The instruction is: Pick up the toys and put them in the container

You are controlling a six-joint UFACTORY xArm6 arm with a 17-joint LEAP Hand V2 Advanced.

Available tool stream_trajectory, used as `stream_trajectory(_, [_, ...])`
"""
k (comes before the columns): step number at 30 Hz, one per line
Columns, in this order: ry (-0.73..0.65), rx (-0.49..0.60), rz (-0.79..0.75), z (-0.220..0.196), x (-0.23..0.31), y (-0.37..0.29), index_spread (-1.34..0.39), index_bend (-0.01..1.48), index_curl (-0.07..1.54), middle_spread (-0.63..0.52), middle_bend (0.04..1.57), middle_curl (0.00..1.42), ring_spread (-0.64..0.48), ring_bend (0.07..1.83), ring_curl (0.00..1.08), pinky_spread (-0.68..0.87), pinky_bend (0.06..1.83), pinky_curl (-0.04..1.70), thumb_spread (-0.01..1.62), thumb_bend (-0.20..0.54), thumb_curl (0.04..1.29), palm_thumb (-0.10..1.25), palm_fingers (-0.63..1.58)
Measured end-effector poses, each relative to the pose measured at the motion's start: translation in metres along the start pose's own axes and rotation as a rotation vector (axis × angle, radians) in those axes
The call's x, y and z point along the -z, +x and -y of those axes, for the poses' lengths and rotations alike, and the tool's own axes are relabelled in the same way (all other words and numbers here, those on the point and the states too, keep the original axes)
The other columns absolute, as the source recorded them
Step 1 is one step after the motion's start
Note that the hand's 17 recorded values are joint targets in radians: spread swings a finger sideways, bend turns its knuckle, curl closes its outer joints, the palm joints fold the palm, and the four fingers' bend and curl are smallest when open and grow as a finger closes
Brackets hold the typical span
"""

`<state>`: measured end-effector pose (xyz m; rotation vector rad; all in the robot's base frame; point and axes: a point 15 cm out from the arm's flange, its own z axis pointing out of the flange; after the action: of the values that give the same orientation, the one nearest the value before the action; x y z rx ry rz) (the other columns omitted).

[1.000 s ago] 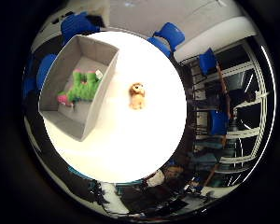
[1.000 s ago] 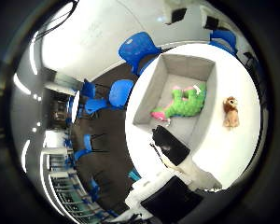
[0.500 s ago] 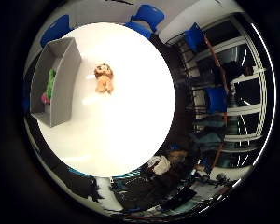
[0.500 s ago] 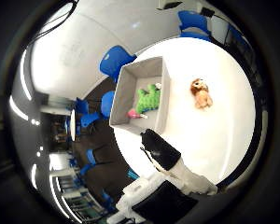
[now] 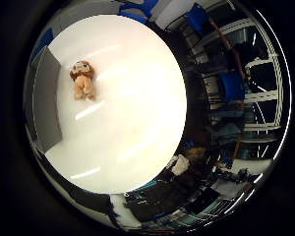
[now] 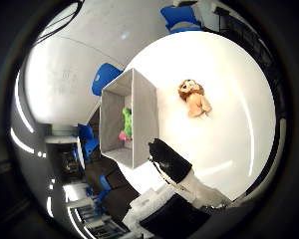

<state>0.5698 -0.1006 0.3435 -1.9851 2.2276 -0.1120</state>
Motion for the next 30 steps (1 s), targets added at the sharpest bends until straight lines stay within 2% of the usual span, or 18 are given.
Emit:
stream_trajectory(11, [-0.148,-0.080,0.001,-0.003,-0.093,-0.009,-0.21,0.15,0.25,0.17,0.26,0.33,0.24,0.55,0.23,0.53,0.71,0.33,1.16,-0.020,0.31,0.46,0.12])
stream_trajectory(30, [-0.128,-0.141,-0.014,0.017,-0.164,-0.001,-0.19,0.15,0.26,0.20,0.27,0.33,0.26,0.56,0.22,0.53,0.75,0.28,1.15,-0.019,0.31,0.48,0.11])
